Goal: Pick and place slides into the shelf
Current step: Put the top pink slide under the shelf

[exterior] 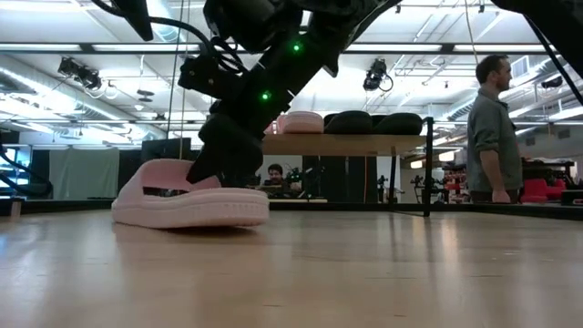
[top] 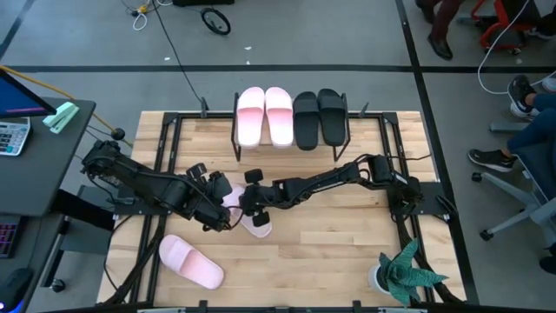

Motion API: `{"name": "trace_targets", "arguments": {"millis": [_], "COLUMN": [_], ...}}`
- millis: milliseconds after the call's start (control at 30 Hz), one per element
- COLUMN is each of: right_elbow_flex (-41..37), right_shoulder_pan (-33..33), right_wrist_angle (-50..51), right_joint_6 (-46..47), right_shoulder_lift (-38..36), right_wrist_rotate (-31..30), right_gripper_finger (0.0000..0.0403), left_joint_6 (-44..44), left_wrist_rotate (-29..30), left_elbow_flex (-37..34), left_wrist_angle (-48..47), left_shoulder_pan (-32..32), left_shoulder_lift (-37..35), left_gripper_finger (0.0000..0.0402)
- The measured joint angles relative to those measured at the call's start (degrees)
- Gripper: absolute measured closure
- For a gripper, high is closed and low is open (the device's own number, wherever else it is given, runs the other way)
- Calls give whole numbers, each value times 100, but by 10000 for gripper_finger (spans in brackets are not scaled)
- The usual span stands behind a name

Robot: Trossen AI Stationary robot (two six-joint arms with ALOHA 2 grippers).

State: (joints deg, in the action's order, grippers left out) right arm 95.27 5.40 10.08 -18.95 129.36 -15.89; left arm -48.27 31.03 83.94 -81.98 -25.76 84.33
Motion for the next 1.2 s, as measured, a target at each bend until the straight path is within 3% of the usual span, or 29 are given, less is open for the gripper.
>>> {"name": "trace_targets", "arguments": {"millis": [100, 233, 367, 633, 967, 1200], "right_elbow_flex": [7, 12, 6, -16, -1109, -1597], "right_shoulder_pan": [73, 277, 512, 780, 301, -56], "right_wrist_angle": [272, 1206, 2847, 5384, 5614, 5644], "right_joint_6": [466, 1478, 2752, 5208, 5941, 5782], "right_shoulder_lift": [-38, -141, -393, -960, -1128, -1130], "right_wrist_rotate": [-216, -1171, -1863, -1933, -1860, -2311], "right_gripper_finger": [384, 382, 393, 393, 394, 384], "left_joint_6": [2, -2, -2, -2, -32, -11], "left_wrist_rotate": [0, 0, -2, 0, -2, -2], "left_elbow_flex": [0, 0, 0, 0, 0, 0], "left_wrist_angle": [-2, -23, -50, -63, -61, -61], "left_shoulder_pan": [0, 0, 2, 2, 1, 2], "left_shoulder_lift": [0, 2, 0, 0, 1, 1], "left_gripper_finger": [389, 397, 389, 385, 386, 380]}}
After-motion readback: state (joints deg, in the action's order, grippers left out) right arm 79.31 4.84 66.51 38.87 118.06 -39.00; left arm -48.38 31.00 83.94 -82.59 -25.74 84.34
